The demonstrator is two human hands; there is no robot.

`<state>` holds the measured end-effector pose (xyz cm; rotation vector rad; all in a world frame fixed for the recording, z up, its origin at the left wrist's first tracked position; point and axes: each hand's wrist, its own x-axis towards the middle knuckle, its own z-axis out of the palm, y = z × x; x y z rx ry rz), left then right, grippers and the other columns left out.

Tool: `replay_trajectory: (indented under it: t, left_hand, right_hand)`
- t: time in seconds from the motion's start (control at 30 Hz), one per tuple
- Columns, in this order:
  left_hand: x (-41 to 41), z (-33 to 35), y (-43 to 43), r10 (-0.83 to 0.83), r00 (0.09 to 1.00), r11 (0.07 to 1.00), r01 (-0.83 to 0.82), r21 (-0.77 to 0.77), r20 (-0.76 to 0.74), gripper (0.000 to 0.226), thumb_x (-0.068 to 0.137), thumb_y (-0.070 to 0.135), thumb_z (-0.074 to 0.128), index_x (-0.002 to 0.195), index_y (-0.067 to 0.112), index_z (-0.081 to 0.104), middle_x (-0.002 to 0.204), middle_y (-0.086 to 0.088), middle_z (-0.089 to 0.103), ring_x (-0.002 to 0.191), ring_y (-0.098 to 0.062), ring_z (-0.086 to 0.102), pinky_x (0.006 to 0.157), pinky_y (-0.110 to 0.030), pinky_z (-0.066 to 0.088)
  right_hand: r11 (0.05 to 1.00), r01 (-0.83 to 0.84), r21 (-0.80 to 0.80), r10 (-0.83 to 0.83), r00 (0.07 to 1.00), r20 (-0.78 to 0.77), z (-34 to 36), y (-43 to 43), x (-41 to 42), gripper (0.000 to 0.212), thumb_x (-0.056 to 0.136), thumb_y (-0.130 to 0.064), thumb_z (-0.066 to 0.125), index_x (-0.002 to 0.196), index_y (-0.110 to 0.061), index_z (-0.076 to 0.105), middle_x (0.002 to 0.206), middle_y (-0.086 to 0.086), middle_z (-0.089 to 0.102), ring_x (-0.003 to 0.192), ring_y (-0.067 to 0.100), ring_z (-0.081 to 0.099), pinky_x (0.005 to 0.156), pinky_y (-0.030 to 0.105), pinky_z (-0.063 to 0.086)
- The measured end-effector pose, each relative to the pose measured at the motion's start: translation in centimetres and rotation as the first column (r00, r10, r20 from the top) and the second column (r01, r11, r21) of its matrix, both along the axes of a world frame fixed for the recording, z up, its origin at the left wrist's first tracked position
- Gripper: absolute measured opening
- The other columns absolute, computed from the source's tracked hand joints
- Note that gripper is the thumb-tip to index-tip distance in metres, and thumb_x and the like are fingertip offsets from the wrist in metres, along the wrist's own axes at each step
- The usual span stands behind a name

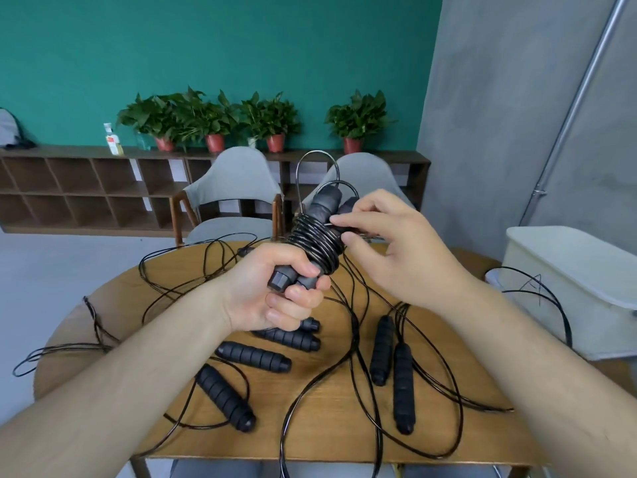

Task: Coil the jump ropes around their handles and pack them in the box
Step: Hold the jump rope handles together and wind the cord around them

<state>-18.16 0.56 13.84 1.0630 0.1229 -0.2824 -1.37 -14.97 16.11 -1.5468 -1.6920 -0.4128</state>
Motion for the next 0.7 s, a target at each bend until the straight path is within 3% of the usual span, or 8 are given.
replay_trajectory:
  t: [0.17,0.3,0.43,0.6,0.7]
  left_hand:
    - [0.2,-0.7,-0.1,-0.024,1.000,0.999,0.024,-0.038,0.009,0.012,0.085,0.017,0.057,0.092,0.008,0.054,0.060,0.003,0.044,0.042,-0.007,0.023,0.036,-0.019,0.030]
    - [0.4,-1.5,0.0,-0.022,1.000,0.999,0.021,-0.048,-0.007,0.012,0.086,0.017,0.055,0.093,0.008,0.054,0.061,0.003,0.045,0.042,-0.007,0.024,0.035,-0.019,0.032]
    - [0.6,-1.8,0.2,-0.022,1.000,0.998,0.020,-0.057,-0.021,0.014,0.084,0.017,0.059,0.093,0.007,0.054,0.060,0.003,0.046,0.042,-0.007,0.024,0.035,-0.019,0.032]
    - [1.0,-2.3,0.1,-0.042,0.998,0.999,0.041,-0.017,-0.038,0.014,0.083,0.017,0.058,0.092,0.008,0.053,0.060,0.003,0.046,0.042,-0.007,0.023,0.035,-0.018,0.029]
    - [1.2,-2.5,0.2,-0.062,0.997,0.998,0.063,0.015,-0.048,0.010,0.085,0.017,0.054,0.090,0.009,0.054,0.059,0.003,0.046,0.042,-0.007,0.023,0.036,-0.018,0.028]
  right_hand:
    - [0.999,-0.032,0.032,0.033,0.999,-0.032,-0.1,-0.3,0.6,0.020,0.094,-0.010,0.069,0.114,-0.011,0.073,0.103,-0.004,0.060,0.093,0.008,0.057,0.086,0.023,0.050]
    - [0.999,-0.028,0.028,0.028,0.999,-0.028,-1.1,0.0,0.4,0.014,0.094,-0.014,0.069,0.105,-0.009,0.076,0.101,-0.003,0.059,0.090,0.012,0.059,0.082,0.033,0.052]
    - [0.999,-0.008,-0.035,0.007,0.999,-0.033,-1.1,0.3,0.6,0.017,0.095,-0.010,0.066,0.110,-0.013,0.072,0.105,-0.006,0.058,0.092,0.009,0.057,0.085,0.031,0.052]
    - [0.992,-0.016,-0.127,0.022,0.999,0.046,-0.6,0.8,0.6,0.016,0.093,0.001,0.060,0.096,-0.013,0.065,0.098,-0.003,0.055,0.091,0.015,0.053,0.080,0.033,0.048]
    - [0.986,-0.055,-0.159,0.082,0.982,0.169,-0.4,0.9,0.5,0.020,0.088,0.008,0.059,0.090,-0.011,0.064,0.094,-0.001,0.055,0.088,0.016,0.051,0.077,0.029,0.046]
